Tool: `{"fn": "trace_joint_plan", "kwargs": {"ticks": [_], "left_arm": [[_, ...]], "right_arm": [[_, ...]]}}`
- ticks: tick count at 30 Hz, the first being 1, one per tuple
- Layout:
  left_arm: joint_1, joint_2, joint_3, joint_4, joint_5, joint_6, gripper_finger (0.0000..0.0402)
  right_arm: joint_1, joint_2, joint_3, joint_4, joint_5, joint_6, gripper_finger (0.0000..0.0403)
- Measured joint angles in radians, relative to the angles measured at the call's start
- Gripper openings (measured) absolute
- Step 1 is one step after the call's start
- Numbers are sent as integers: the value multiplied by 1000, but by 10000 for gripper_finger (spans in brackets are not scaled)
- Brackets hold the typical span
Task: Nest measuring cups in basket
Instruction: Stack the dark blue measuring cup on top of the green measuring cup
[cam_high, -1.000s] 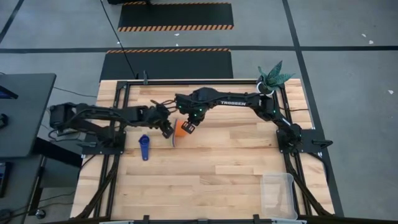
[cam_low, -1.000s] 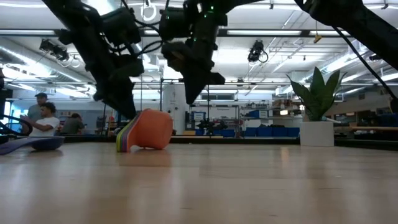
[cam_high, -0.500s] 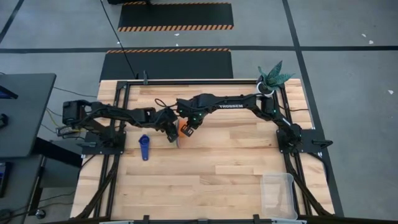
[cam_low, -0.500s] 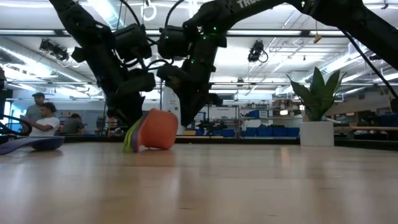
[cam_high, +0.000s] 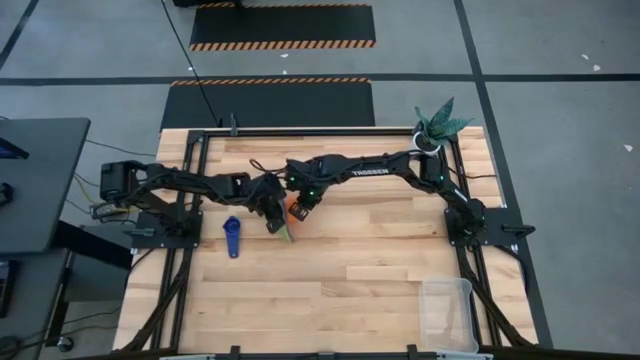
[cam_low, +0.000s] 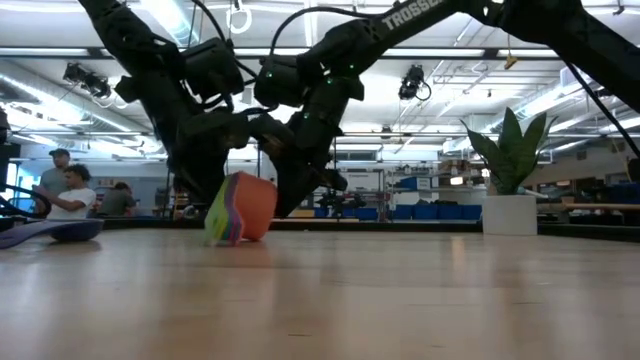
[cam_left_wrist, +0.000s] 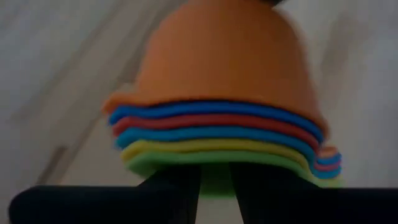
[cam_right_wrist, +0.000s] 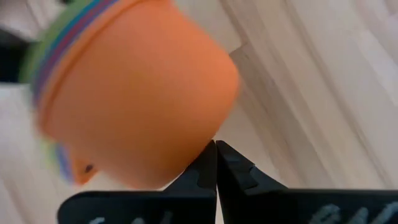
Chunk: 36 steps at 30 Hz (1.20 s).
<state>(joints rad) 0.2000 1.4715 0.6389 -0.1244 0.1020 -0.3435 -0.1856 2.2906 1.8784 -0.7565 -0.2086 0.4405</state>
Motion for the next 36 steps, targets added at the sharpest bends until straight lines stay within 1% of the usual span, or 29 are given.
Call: {"fn": "trace_joint_plan", "kwargs": {"ticks": [2, 7, 12, 15, 18, 21, 26, 30, 36], "left_arm": [[0, -8, 0, 23, 37, 0, 91], [5, -15, 0, 19, 87, 19, 91], [40, -15, 5, 8, 239, 49, 91], [65, -15, 26, -42, 284, 81, 91], [78, -15, 57, -130, 284, 114, 91], [83, -16, 106, -255, 279, 155, 91], [82, -16, 191, -422, 259, 201, 91], [82, -14, 224, -481, 229, 225, 91], [81, -5, 222, -489, 224, 227, 91]], "right_arm": [[0, 0, -21, 22, 2, -4, 2], [0, 1, -56, 94, -22, -21, 2], [4, 2, -109, 205, -78, -47, 2], [6, 2, -131, 250, -94, -40, 2], [8, 2, -141, 276, -106, -39, 2], [10, 2, -142, 299, -135, -36, 3], [13, 2, -142, 330, -131, -33, 3], [16, 0, -140, 330, -127, -30, 3], [21, 0, -139, 316, -111, -17, 4]]}}
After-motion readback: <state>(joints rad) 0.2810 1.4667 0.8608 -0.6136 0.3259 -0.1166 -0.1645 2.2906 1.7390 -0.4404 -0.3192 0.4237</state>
